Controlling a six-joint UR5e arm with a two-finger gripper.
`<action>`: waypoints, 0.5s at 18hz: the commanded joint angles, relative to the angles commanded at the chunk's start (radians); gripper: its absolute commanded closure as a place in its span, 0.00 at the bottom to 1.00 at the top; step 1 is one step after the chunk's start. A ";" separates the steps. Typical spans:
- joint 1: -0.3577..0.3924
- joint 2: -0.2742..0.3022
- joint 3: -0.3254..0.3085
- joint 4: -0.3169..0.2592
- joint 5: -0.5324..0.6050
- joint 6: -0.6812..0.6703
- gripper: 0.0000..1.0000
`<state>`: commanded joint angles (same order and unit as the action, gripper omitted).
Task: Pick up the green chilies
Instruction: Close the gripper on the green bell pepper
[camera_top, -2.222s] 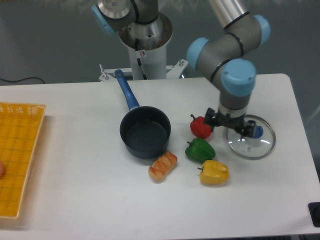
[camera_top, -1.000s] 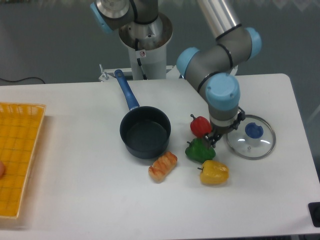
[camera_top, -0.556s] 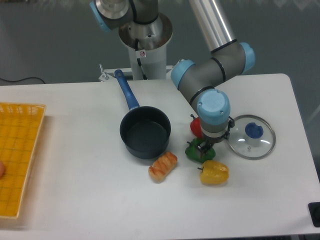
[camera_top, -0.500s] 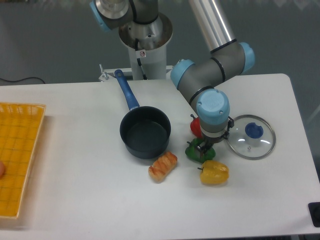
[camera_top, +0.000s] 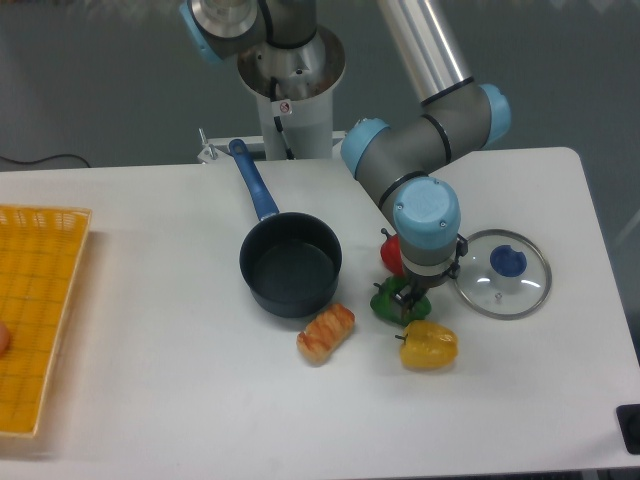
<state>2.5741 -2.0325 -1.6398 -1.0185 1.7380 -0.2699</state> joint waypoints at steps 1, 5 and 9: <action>-0.003 -0.002 0.000 0.002 0.000 -0.008 0.00; -0.012 -0.005 0.003 0.002 -0.011 -0.035 0.00; -0.026 -0.017 -0.015 0.006 -0.011 -0.048 0.00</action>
<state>2.5479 -2.0494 -1.6551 -1.0124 1.7273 -0.3175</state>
